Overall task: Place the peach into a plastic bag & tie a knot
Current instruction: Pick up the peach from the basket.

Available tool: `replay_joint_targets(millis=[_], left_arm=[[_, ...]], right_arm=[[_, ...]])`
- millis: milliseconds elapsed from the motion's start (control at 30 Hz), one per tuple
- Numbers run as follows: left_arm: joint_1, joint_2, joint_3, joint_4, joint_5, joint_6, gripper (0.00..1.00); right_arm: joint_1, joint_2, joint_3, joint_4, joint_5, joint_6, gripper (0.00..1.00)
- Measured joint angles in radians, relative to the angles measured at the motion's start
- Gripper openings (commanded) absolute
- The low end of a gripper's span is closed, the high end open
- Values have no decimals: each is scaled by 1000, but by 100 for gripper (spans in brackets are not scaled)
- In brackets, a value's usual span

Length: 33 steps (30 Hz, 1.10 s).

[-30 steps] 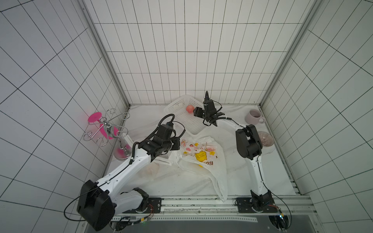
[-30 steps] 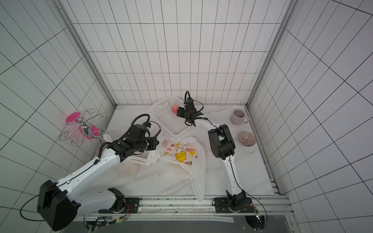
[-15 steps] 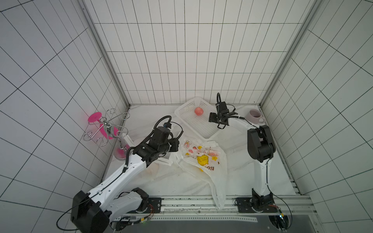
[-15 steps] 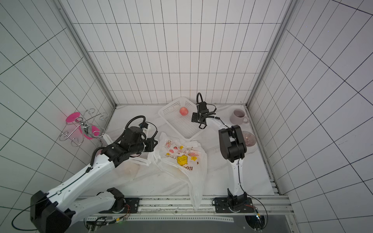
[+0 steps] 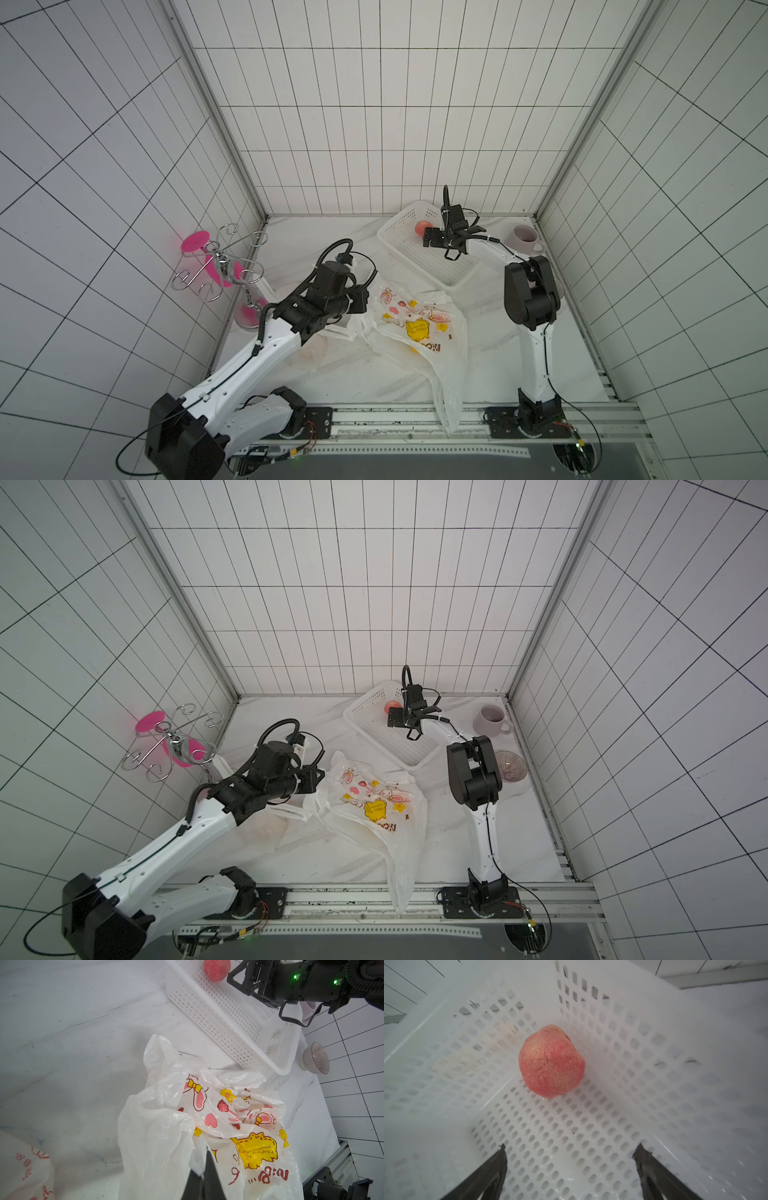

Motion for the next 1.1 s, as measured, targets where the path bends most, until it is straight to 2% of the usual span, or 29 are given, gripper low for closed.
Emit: replay_joint_targets(millis=[200, 400, 500, 667, 767, 833, 967, 1100], left_arm=[[0, 16, 0, -2, 0, 0, 0], [-1, 41, 10, -10, 0, 0, 0], [-1, 48, 16, -11, 0, 1, 0], [-2, 49, 26, -17, 1, 0, 0], [-3, 50, 53, -23, 8, 5, 0], [-3, 52, 88, -25, 19, 11, 0], [-6, 62, 156, -19, 43, 27, 0], [-8, 69, 201, -18, 68, 43, 0]], right_arm=[[-1, 179, 217, 17, -19, 0, 94], [-1, 372, 446, -7, -23, 18, 83], [-1, 401, 489, -18, -20, 24, 72], [-1, 380, 479, -14, -21, 23, 63], [0, 266, 357, 6, -37, 35, 54], [6, 132, 229, 25, -54, 46, 53], [40, -183, -30, 79, -65, 68, 49], [139, -518, -302, 130, -101, 106, 39]])
